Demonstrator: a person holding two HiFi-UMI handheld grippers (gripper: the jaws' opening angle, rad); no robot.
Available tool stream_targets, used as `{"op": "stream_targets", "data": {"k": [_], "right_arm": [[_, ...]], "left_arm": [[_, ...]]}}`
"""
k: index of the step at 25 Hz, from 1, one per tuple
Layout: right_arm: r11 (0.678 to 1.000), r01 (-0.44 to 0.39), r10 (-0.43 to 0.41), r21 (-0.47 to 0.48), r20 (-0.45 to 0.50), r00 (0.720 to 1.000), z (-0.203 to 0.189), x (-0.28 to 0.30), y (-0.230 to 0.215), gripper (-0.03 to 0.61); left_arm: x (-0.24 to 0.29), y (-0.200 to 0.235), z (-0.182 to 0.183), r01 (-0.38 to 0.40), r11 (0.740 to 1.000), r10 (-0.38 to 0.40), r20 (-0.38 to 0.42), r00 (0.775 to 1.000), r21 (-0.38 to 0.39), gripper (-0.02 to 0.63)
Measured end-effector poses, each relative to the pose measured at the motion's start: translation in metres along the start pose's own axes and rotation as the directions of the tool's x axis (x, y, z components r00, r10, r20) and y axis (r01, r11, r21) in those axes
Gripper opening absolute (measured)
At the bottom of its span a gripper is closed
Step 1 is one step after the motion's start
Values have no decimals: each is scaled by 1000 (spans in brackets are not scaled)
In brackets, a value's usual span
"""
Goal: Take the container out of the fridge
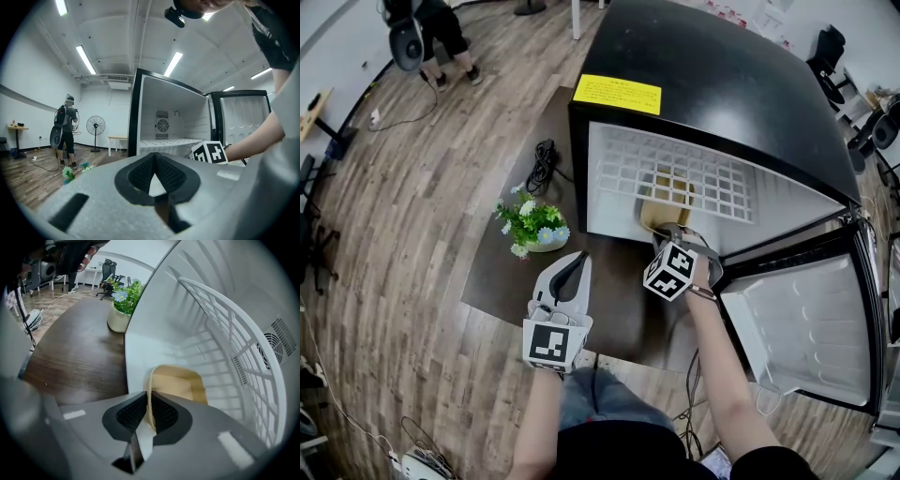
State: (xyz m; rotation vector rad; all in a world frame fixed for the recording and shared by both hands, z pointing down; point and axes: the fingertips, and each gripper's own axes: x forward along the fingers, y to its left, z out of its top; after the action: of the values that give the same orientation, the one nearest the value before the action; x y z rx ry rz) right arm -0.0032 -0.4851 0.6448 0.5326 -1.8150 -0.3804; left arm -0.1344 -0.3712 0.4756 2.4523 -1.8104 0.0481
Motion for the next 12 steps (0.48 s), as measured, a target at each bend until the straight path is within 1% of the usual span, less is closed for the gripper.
{"op": "stream_targets", "data": {"k": [4,8,12], "right_arm": [[1000,-4,3,20,22,1000,3,-8,5,29],[999,-20,18,37,48,999,6,-20,13,28],[997,-43,38,64,74,997,7,-31,26,28]], "left_arm": [[-3,-2,2,4,1000,-4,3,1000,6,6],[-8,-5,1,12,1000,-12,-13,1000,15,6],[-11,-10,5,17,1000,-17,5,1000,10,6]]}}
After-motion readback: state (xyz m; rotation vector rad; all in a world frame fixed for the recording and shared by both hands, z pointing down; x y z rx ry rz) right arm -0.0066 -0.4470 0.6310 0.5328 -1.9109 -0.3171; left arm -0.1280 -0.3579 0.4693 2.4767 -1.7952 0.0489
